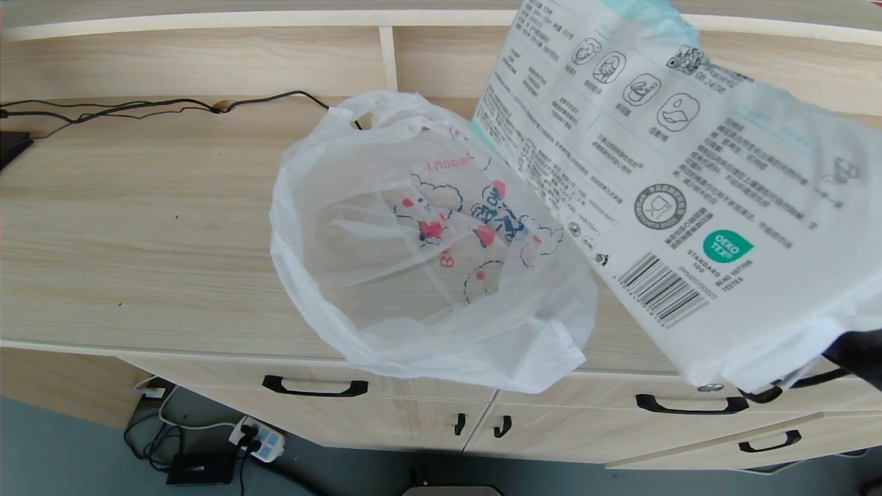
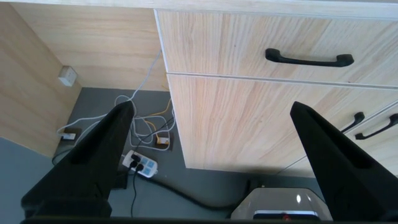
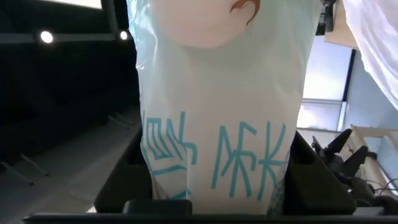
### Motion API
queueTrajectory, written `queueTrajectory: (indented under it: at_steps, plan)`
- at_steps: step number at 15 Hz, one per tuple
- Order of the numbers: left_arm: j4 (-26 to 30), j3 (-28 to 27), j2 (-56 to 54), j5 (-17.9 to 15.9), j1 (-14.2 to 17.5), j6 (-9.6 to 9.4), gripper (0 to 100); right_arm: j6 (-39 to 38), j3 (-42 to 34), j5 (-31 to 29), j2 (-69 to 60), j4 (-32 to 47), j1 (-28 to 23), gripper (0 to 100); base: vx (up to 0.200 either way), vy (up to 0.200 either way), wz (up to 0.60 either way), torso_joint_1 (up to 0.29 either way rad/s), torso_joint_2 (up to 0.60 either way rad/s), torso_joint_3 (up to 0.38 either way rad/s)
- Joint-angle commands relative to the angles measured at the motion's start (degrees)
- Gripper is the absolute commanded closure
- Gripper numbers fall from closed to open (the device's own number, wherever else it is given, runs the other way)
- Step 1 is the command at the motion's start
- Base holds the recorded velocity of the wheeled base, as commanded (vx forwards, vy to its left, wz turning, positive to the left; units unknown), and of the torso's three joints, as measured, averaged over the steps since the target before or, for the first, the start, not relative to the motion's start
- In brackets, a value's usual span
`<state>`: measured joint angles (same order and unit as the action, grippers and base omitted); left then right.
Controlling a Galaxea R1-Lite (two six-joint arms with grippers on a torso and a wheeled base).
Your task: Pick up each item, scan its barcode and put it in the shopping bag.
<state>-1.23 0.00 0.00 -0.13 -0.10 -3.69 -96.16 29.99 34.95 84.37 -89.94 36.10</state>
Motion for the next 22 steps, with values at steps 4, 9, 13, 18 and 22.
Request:
queueTrajectory:
  at_steps: [4, 9, 13, 18, 22]
  plan:
    - [0.2, 0.0, 0.1, 0.0, -0.1, 0.00, 0, 21.5, 4.6, 7.6, -3.2, -0.1, -8.0, 100, 0.000, 0.000, 0.00, 0.000, 0.00, 0.000]
    - [0.2, 0.0, 0.1, 0.0, 0.0, 0.00, 0, 31.1, 5.3, 23.8, -9.7, 0.4, -29.6, 100, 0.000, 0.000, 0.00, 0.000, 0.00, 0.000]
    - [0.3, 0.0, 0.1, 0.0, -0.1, -0.17, 0, 44.0, 8.6, 35.4, -6.3, 0.4, -55.0, 100, 0.000, 0.000, 0.00, 0.000, 0.00, 0.000]
    - [0.2, 0.0, 0.1, 0.0, -0.1, -0.17, 0, 60.0, 8.4, 43.0, -2.1, 0.4, -51.8, 100, 0.000, 0.000, 0.00, 0.000, 0.00, 0.000]
    - [0.2, 0.0, 0.1, 0.0, 0.0, 0.00, 0, 80.1, 10.9, 42.6, 5.1, 0.4, -52.1, 100, 0.000, 0.000, 0.00, 0.000, 0.00, 0.000]
